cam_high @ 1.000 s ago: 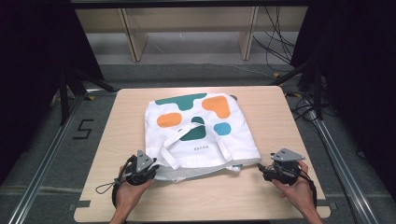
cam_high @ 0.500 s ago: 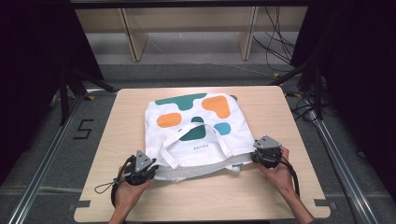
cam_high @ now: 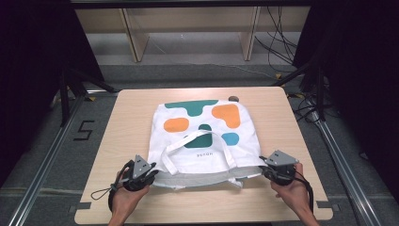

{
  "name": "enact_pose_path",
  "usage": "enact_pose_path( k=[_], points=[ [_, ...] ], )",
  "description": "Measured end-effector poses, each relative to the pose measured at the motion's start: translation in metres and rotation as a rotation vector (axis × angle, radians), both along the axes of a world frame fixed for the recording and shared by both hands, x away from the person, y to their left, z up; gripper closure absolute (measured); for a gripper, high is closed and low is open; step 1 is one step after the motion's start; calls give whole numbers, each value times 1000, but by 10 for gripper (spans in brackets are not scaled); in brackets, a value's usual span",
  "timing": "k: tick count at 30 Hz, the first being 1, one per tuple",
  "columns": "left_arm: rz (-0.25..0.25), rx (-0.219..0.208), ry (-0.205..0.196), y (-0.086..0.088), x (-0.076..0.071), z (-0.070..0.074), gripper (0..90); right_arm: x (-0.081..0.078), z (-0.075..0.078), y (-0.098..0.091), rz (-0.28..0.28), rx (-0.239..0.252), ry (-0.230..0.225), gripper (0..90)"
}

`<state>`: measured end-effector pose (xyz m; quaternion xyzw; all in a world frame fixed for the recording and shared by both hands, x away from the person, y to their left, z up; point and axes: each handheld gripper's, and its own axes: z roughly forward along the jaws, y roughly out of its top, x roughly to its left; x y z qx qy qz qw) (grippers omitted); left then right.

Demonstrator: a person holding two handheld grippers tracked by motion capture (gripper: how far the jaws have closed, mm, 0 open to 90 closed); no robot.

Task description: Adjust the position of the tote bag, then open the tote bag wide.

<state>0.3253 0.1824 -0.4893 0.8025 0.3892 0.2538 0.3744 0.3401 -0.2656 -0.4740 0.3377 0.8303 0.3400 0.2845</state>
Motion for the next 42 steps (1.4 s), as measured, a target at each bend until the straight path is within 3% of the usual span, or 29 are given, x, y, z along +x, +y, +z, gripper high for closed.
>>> enact_pose_path(
  k=[1, 2, 4, 7, 8, 12, 13, 14, 17, 20, 21, 23, 24, 25, 26, 31, 32, 33, 36, 38, 39, 40, 41, 42],
  points=[
    [-21, 39, -1, 2, -1, 1, 770, -8, 1, 0, 1, 10, 8, 780],
    [-2, 12, 1, 0, -1, -2, 763, -15, 1, -1, 4, 18, 14, 778],
    [-17, 107, 21, 2, -2, -4, 734, -25, 1, -1, 9, 24, 11, 776],
    [-1, 147, 46, -4, -3, -11, 714, -33, 1, 2, -8, 34, 21, 775],
    [-11, 187, 44, -3, -2, -10, 707, -31, 2, 1, 11, 18, 6, 775],
    [27, 212, 43, -2, -2, -13, 639, -30, 1, 0, 11, 19, 6, 775],
    [35, 194, 58, -2, -3, -14, 634, -30, 1, 0, 10, 20, 8, 774],
    [35, 206, 57, -2, -3, -14, 640, -30, 1, 0, 9, 26, 8, 775],
    [7, 189, 47, 0, -2, -12, 771, -30, 1, 0, 7, 28, 10, 774],
    [-13, 144, 32, 3, -2, -7, 821, -29, 0, -1, 5, 34, 16, 773],
    [-19, 154, 28, 4, -2, -5, 830, -29, 1, -1, 5, 35, 13, 773],
    [-18, 120, 27, 5, -2, -2, 839, -29, 1, -1, 9, 41, 17, 773],
    [-26, 122, 21, 7, -3, 0, 842, -29, 1, -2, 11, 41, 5, 773],
    [-29, 91, 16, 6, -4, 1, 844, -29, 2, -2, 8, 47, 7, 773],
    [-31, 98, 14, 7, -5, 4, 846, -29, 2, -3, 2, 51, 4, 773],
    [-36, 32, 7, 5, -7, 11, 847, -28, 5, -9, -7, 71, -6, 775],
    [-60, 72, 10, 8, -5, 12, 845, -29, 5, -9, -11, 80, 2, 775],
    [-38, 26, 17, 7, -6, 10, 843, -28, 6, -9, -7, 75, -10, 775],
    [-52, 39, 9, 10, -6, 13, 842, -29, 8, -8, -6, 72, -18, 775],
    [-24, -26, -13, 7, -7, 13, 841, -30, 9, -8, -9, 79, -10, 775],
    [-31, -1, 2, 9, -7, 15, 841, -29, 9, -9, -6, 77, -25, 775],
    [-45, 11, -8, 9, -7, 17, 841, -30, 10, -9, -8, 84, -26, 775],
    [-32, -25, -8, 7, -7, 16, 841, -29, 10, -9, -5, 80, -32, 776],
    [-33, -27, -8, 8, -6, 15, 840, -30, 11, -9, -8, 85, -32, 776]
  ],
)
